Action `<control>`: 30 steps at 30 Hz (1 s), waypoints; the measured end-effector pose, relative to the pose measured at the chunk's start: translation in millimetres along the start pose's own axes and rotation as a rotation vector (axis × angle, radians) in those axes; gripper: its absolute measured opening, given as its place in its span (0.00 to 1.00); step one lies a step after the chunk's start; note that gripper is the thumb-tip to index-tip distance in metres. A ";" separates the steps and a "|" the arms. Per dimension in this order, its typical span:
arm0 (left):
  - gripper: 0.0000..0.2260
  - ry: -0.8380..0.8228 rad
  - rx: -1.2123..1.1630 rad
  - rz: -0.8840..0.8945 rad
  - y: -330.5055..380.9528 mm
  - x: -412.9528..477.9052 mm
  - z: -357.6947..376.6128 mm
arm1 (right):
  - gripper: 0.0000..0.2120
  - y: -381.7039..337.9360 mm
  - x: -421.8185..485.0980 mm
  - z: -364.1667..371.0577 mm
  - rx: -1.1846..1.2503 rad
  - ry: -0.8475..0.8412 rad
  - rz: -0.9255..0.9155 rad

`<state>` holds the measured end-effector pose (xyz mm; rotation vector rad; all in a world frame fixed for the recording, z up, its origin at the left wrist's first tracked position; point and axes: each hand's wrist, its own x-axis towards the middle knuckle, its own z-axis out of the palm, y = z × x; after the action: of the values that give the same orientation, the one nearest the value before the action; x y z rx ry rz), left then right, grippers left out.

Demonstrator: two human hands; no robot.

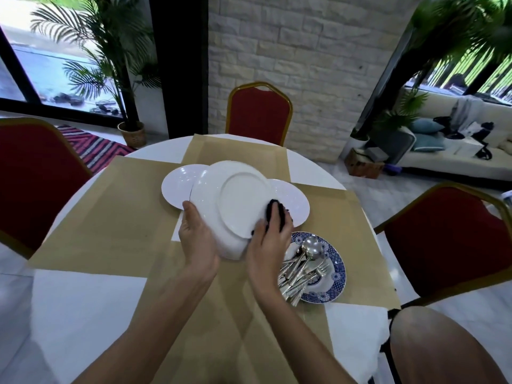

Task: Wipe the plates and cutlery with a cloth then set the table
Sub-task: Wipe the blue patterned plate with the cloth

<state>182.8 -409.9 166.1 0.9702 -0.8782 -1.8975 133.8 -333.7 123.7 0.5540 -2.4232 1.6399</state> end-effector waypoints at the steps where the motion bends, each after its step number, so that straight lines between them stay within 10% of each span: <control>1: 0.21 0.009 -0.019 -0.016 -3.0 0.6 -0.7 | 0.21 0.5 -6.6 0.9 0.006 -0.002 -0.047; 9: 0.19 -0.032 -0.106 -0.038 -6.3 0.5 -6.7 | 0.21 21.3 55.2 -28.6 0.839 -0.226 0.664; 15: 0.22 -0.393 0.050 -0.172 1.0 15.2 -28.1 | 0.46 22.3 90.2 -54.4 1.261 -0.558 0.716; 21: 0.23 -0.537 0.306 -0.235 38.3 43.6 -20.1 | 0.52 4.9 113.5 -71.5 1.111 -0.794 0.716; 25: 0.23 -0.569 0.460 -0.243 45.4 49.7 -20.5 | 0.39 -11.9 120.7 -76.1 0.944 -0.896 0.730; 30: 0.26 -0.409 0.109 -0.279 22.1 43.9 -25.4 | 0.07 -30.8 120.1 -54.2 0.296 -0.377 0.163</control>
<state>195.9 -463.2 159.8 0.8123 -1.1378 -2.3593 31.8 -319.3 211.3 0.7918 -2.5472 2.1555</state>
